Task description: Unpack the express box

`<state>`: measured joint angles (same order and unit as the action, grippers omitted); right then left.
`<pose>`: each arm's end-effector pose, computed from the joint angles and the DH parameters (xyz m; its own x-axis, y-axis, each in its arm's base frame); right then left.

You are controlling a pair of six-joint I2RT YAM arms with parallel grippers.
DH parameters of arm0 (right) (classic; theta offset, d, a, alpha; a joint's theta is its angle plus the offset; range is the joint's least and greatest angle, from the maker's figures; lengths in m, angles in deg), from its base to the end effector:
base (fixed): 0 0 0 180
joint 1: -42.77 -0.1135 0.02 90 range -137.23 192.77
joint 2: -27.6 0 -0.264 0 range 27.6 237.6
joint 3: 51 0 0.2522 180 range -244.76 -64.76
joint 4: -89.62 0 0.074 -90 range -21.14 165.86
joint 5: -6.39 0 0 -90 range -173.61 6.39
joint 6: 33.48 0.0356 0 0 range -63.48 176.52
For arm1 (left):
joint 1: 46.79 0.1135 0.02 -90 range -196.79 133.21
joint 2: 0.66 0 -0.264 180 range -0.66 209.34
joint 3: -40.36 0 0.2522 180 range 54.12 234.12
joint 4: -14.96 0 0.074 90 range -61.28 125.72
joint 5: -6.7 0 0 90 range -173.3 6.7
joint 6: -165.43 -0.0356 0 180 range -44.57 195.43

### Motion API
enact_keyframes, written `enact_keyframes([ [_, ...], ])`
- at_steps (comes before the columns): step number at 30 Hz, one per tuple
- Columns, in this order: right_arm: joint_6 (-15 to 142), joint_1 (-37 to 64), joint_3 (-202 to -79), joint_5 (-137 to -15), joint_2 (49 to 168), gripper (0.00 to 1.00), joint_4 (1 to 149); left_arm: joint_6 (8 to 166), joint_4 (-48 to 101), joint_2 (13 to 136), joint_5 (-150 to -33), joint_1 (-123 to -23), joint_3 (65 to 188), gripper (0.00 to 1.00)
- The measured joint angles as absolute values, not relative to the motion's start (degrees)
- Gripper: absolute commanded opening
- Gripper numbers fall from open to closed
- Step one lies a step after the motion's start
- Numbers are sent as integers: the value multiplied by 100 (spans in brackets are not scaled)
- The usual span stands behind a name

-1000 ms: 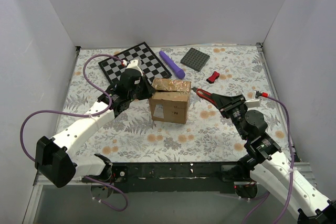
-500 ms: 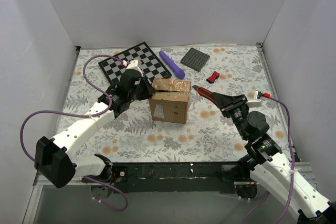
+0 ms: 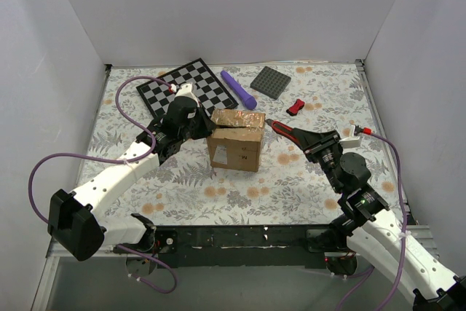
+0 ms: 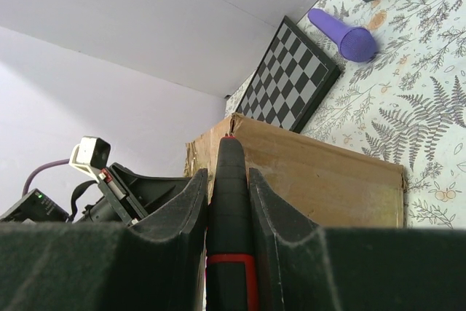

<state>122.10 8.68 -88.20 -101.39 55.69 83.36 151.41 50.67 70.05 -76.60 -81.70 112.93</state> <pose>0.1252 0.0716 0.2831 -0.2390 0.8852 -0.3991 -0.1537 0.3713 0.9157 0.2284 -0.1544 0.3100 -0.5850 -0.7668 -0.2642 -0.3247 0.5200 -0.7900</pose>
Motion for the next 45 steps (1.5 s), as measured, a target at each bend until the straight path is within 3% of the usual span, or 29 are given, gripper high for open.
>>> enact_keyframes([
  [29, 12225, 871, -8693, -9949, 5705, 1, 8489, 15284, 5056, 7003, -7531, -8216, 11284, 0],
  [45, 12205, 938, -9653, -9120, 6129, 1, 7270, 15646, 5166, 6984, -6818, -8354, 11280, 0],
])
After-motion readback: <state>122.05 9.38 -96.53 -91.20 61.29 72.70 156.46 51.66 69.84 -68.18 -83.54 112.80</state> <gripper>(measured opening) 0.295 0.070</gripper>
